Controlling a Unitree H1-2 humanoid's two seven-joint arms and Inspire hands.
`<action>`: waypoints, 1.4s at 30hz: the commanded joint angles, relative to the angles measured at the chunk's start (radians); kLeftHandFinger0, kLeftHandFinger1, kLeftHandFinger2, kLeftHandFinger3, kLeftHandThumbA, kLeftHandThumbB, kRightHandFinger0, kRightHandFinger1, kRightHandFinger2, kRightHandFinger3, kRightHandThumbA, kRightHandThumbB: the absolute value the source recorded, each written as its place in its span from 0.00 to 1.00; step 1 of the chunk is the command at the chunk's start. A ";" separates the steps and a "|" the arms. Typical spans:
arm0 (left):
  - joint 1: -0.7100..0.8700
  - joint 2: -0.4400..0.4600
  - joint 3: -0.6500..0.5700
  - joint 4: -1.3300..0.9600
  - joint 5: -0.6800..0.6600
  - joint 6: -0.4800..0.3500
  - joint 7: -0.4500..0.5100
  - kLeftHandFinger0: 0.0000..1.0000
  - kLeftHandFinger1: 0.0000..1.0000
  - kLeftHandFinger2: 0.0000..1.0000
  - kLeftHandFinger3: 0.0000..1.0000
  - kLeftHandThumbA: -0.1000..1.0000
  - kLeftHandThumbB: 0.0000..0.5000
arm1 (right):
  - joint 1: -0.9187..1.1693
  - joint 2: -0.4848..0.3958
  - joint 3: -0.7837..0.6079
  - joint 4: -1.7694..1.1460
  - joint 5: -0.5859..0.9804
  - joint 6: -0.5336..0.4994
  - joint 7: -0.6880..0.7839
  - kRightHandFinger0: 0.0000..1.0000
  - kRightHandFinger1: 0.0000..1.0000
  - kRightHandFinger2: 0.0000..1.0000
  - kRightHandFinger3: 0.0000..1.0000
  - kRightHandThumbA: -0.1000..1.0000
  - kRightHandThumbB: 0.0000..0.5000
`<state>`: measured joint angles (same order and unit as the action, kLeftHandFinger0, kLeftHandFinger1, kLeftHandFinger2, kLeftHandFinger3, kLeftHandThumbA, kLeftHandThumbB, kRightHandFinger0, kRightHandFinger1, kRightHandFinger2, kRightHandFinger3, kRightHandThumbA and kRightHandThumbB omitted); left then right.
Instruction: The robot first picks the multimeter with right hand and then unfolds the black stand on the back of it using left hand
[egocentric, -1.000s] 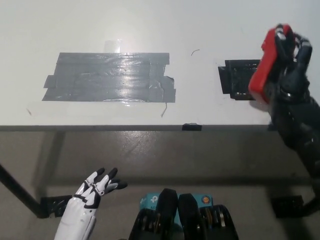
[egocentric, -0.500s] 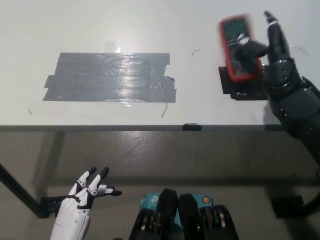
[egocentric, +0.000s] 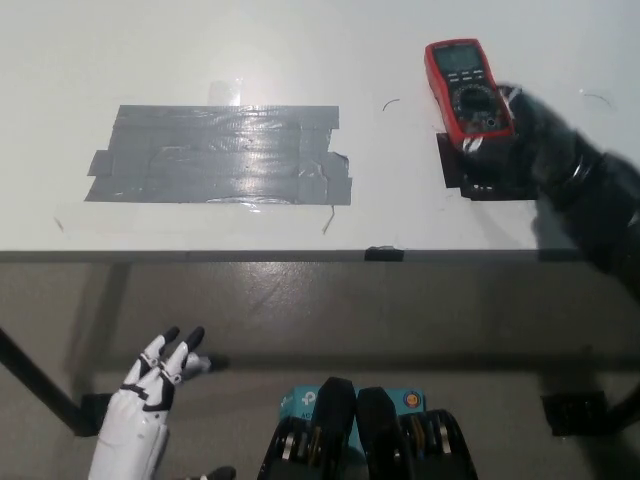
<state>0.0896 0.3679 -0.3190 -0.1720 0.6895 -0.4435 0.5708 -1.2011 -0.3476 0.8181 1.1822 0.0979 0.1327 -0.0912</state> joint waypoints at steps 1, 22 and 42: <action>-0.080 0.004 0.032 -0.023 -0.044 -0.027 0.022 1.00 0.87 0.82 1.00 1.00 0.48 | -0.169 -0.233 -0.123 -0.478 -0.153 0.120 0.087 1.00 1.00 1.00 1.00 0.92 0.98; -0.337 -0.028 0.085 0.105 -0.479 0.107 -0.265 1.00 1.00 1.00 1.00 1.00 0.13 | 0.447 -0.305 -0.586 -1.857 0.037 0.164 -0.007 1.00 1.00 1.00 1.00 0.77 0.79; -0.163 -0.056 0.097 0.089 -0.529 0.152 -0.315 1.00 1.00 1.00 1.00 1.00 0.17 | 1.052 0.091 -0.600 -1.472 0.043 -0.197 -0.038 1.00 1.00 1.00 1.00 0.75 0.52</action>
<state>-0.1208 0.3267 -0.2696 -0.0587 0.3721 -0.3737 0.3729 -0.2149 -0.3497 0.3253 -0.2532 0.0811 0.1549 -0.0912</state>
